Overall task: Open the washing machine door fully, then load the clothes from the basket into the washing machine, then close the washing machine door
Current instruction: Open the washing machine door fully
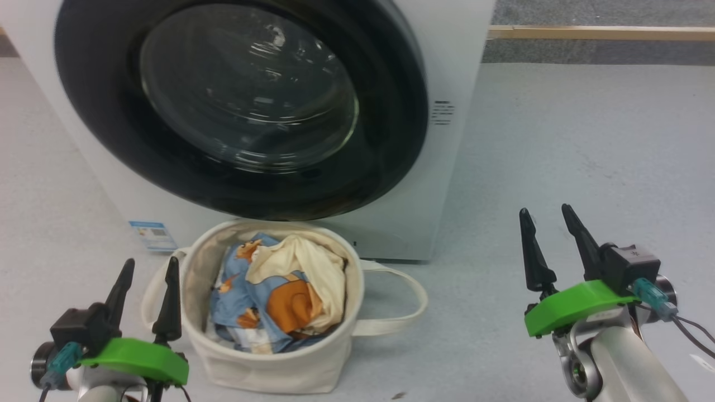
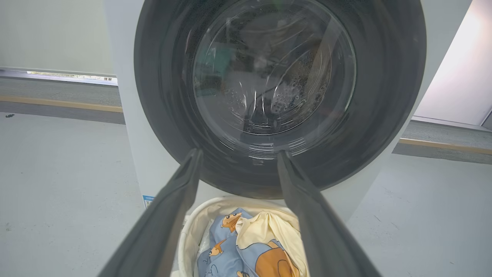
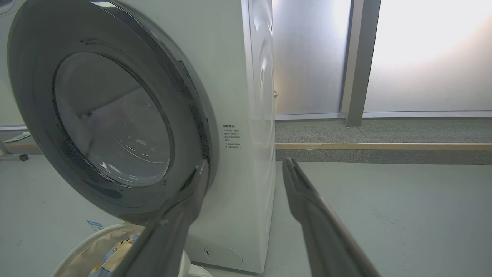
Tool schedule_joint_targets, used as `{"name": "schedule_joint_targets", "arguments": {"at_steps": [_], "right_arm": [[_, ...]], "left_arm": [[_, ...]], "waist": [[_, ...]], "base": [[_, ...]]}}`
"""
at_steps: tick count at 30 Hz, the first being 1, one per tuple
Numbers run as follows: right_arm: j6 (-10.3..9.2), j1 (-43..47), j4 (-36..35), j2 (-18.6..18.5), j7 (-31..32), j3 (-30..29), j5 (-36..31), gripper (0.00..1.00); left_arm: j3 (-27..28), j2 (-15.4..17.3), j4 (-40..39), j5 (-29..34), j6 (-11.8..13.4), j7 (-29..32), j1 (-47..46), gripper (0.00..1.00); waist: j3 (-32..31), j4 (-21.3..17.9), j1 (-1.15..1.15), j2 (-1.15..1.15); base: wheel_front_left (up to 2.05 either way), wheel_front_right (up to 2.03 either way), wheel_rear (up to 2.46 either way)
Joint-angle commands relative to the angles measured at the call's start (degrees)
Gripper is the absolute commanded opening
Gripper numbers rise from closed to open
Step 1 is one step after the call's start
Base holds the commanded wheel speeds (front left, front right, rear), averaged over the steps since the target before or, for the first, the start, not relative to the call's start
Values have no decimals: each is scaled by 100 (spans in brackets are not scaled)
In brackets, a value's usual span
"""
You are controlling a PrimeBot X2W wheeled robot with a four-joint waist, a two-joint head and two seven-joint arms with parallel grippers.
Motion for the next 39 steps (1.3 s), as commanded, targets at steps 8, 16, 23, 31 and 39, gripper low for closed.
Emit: {"name": "schedule_joint_targets", "arguments": {"at_steps": [8,16,23,31,39], "right_arm": [[0,-182,-153,-23,-72,86,66,100],[0,-176,-140,0,-72,56,103,100],[0,-177,-98,39,-72,-21,145,100],[0,-190,-53,64,-72,-42,197,100],[0,-202,1,104,-72,-97,334,100]], "left_arm": [[9,75,-250,-110,-32,-70,-169,100],[-23,79,-255,-115,-32,-70,-154,100],[-10,100,-268,-130,-32,-70,-158,100],[53,80,-297,-157,-32,-70,-156,100],[211,-23,-376,-357,-32,-70,-167,100]], "waist": [[11,-2,-1,0],[14,-6,-1,0],[13,-13,-1,0],[10,-14,-1,0],[18,-4,-1,0]], "base": [[105,105,-210],[44,44,-88],[1,1,-3],[0,0,0],[0,0,0]]}}
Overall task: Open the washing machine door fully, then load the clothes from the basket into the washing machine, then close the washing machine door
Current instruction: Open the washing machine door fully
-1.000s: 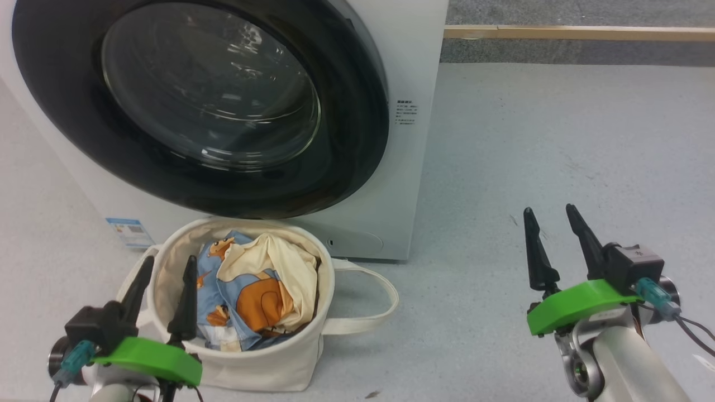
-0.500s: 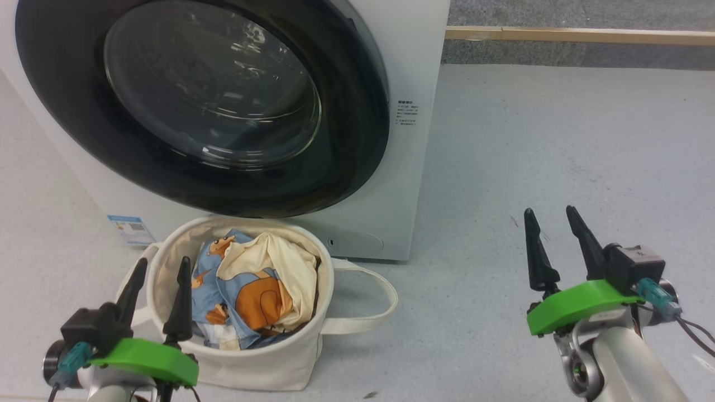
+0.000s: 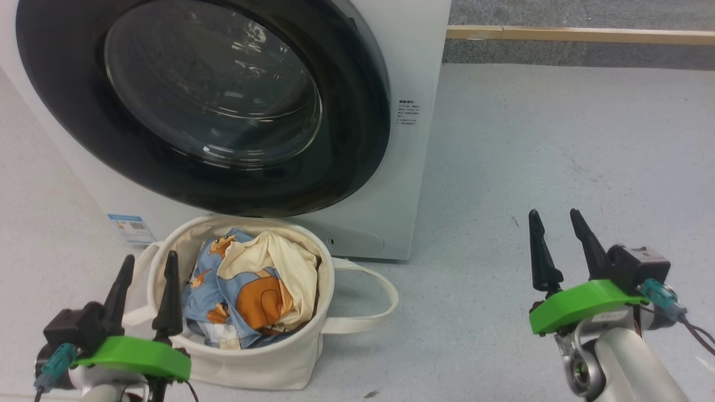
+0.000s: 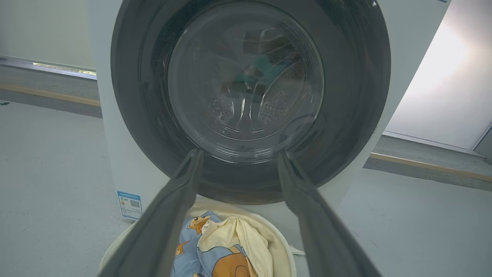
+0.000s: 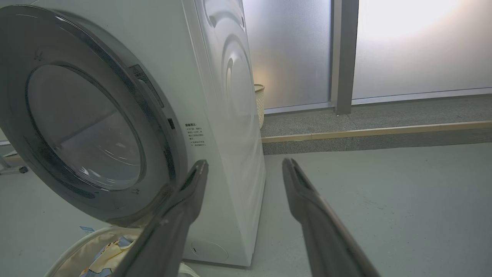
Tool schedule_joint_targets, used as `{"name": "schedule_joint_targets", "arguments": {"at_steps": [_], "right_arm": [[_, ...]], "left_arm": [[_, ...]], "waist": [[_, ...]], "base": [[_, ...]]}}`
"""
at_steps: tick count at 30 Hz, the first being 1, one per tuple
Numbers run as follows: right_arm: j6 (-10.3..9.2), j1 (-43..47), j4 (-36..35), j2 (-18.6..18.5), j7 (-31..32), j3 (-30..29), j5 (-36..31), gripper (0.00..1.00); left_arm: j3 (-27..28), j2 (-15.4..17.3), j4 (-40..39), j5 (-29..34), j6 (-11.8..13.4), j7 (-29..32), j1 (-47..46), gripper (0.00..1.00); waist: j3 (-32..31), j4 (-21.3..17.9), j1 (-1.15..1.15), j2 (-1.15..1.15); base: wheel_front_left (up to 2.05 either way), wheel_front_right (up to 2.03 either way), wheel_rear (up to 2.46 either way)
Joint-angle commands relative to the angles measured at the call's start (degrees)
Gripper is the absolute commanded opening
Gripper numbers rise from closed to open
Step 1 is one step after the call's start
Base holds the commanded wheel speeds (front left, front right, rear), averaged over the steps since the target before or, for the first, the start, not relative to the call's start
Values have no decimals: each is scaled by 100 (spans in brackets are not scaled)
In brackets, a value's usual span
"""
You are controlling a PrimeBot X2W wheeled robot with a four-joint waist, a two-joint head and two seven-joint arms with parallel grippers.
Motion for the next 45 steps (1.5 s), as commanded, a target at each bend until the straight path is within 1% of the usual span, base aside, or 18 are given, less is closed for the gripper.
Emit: {"name": "schedule_joint_targets", "arguments": {"at_steps": [1,7,11,16,23,29,32,37,39,44,45], "right_arm": [[0,-205,-158,30,-72,70,39,100],[0,-233,-177,21,-72,17,71,100],[0,-227,-184,58,-72,-40,-6,100],[0,-244,-182,125,-72,-94,22,100],[0,-314,-273,122,-72,-139,142,100],[0,-406,-348,198,-72,-363,209,100],[0,-447,-336,235,-72,-257,447,100],[0,-655,-278,186,-72,-138,861,100],[0,-775,-246,186,-72,-195,1024,100],[0,-1172,-98,184,-72,-558,1296,100],[0,-1257,-42,222,-72,-567,1516,100]], "left_arm": [[224,74,-206,-27,-32,-70,-193,100],[317,23,-228,84,-19,-70,-194,100],[422,-2,-328,222,75,-70,-197,100],[443,-59,-529,326,56,-70,-177,100],[466,-148,-553,136,3,-70,-186,100],[343,-145,-808,78,-25,-70,-183,100],[148,-124,-727,-163,-29,-70,-169,100],[-40,69,-567,-373,-30,-70,-223,100],[-35,97,-555,-359,-31,-70,-283,100],[-77,108,-605,-328,-31,-70,-410,100],[-90,101,-591,-322,-31,-70,-433,100]], "waist": [[2,3,0,0],[17,14,0,0],[32,15,0,0],[112,25,0,0],[266,72,0,0],[443,179,0,0],[522,268,0,0],[708,444,0,0],[807,523,0,0],[1069,728,0,0],[1120,769,0,0]], "base": [[0,0,0],[0,0,0],[0,0,0],[0,0,0],[0,0,0],[0,0,0],[0,0,0],[0,0,0],[0,0,0],[0,0,0],[0,0,0]]}}
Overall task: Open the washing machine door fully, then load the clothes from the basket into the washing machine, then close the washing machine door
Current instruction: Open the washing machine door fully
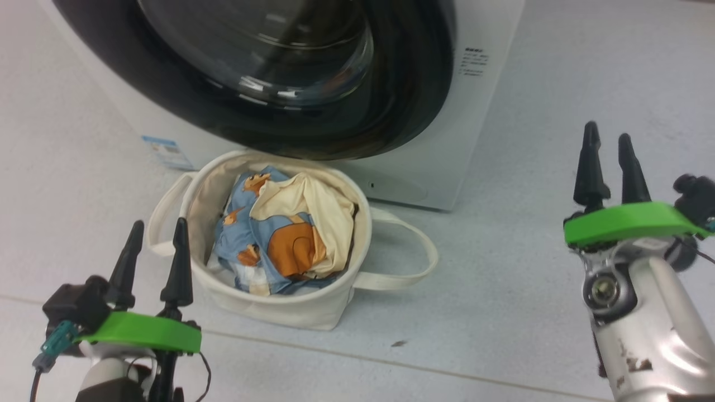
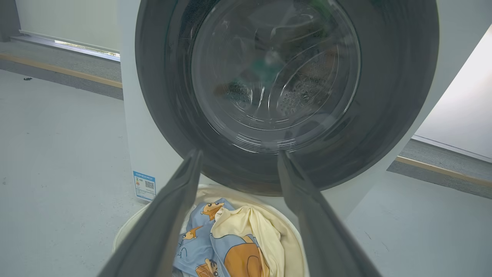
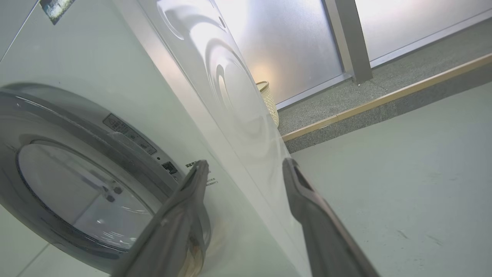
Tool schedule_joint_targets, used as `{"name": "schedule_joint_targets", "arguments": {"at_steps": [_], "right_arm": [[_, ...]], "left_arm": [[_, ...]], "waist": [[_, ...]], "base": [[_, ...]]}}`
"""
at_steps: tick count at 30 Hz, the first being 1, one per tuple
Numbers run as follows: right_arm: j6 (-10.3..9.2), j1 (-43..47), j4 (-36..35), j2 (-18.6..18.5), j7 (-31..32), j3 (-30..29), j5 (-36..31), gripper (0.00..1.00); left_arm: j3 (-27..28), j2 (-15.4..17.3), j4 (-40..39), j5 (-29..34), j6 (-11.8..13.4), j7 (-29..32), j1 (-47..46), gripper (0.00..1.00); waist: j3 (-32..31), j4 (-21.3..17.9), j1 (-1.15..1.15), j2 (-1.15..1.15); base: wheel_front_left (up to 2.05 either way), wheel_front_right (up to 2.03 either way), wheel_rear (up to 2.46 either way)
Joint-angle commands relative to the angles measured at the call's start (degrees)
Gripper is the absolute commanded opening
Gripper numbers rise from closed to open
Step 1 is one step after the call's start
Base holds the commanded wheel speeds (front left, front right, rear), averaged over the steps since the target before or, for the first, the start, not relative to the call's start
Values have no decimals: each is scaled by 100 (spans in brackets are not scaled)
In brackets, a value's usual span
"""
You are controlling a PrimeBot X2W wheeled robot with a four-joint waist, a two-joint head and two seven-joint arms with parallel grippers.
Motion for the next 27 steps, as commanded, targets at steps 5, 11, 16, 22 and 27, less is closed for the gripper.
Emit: {"name": "schedule_joint_targets", "arguments": {"at_steps": [5,11,16,22,27], "right_arm": [[0,-729,207,-27,-70,380,1698,0],[0,-1343,416,-259,241,684,3408,0],[0,-1791,506,-360,767,826,4421,0],[0,-2253,697,-493,1474,896,5209,0],[0,-2522,851,-600,1924,1009,5384,0]], "left_arm": [[63,106,-149,46,-32,-69,-348,100],[56,90,-134,50,-32,-69,-444,100],[19,80,-183,29,-33,-69,-533,100],[-68,77,-240,12,-33,-69,-604,100],[-97,80,-233,5,-33,-69,-621,100]], "waist": [[352,300,-1,0],[503,419,-1,0],[664,499,-1,0],[854,617,-1,0],[955,696,-1,0]], "base": [[0,0,0],[0,0,0],[0,0,0],[0,0,0],[0,0,0]]}}
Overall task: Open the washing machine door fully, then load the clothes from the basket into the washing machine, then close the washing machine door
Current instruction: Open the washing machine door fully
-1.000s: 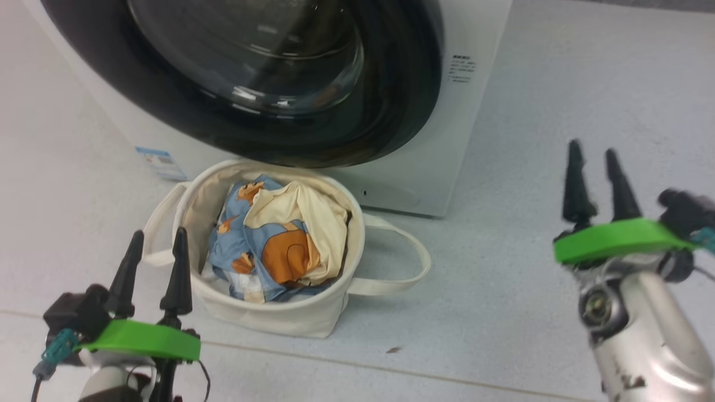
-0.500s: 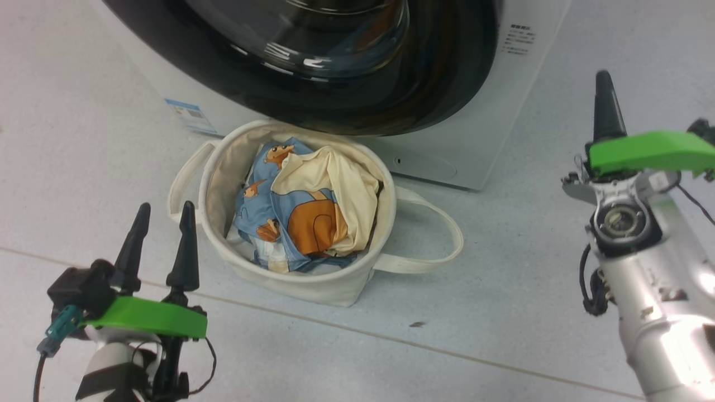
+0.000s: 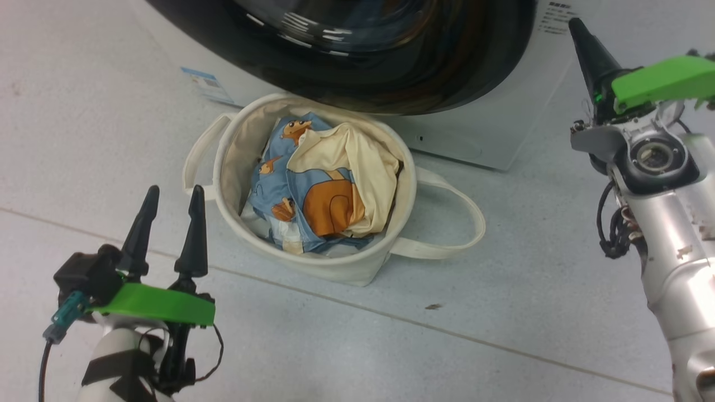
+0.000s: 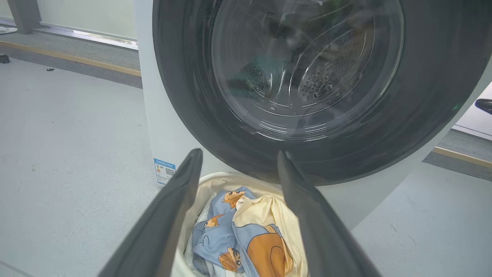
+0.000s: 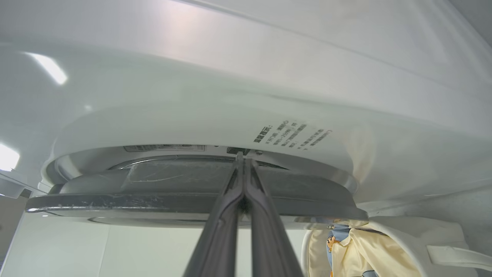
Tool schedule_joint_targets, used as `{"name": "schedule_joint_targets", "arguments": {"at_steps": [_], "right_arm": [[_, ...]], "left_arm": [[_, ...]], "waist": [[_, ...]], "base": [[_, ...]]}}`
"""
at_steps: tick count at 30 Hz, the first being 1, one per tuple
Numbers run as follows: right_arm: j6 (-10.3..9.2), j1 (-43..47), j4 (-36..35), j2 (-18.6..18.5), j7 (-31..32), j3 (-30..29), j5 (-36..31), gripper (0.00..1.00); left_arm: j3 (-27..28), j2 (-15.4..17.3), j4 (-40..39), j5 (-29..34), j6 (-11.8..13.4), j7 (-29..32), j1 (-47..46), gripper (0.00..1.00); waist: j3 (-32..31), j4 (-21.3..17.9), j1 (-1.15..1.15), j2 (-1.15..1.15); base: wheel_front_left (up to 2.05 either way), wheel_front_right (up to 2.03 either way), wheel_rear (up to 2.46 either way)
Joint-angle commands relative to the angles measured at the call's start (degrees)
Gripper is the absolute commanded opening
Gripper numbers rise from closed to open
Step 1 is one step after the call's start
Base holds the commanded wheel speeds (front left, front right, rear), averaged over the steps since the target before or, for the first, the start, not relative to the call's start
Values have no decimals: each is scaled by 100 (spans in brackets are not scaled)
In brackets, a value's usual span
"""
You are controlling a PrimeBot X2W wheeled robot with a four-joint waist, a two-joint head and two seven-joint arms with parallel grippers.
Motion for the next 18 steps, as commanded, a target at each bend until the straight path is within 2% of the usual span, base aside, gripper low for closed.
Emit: {"name": "schedule_joint_targets", "arguments": {"at_steps": [1,13,18], "right_arm": [[2,-202,-157,20,65,89,26,0],[2,-656,-14,90,396,214,167,0],[2,-590,139,168,1010,430,332,0]], "left_arm": [[182,128,-184,1,-33,-69,-138,100],[78,118,-166,20,-33,-69,-181,100],[106,111,-128,31,-33,-69,-152,100]], "waist": [[52,39,0,0],[168,199,0,0],[107,170,0,0]], "base": [[0,0,0],[0,0,0],[0,0,0]]}}
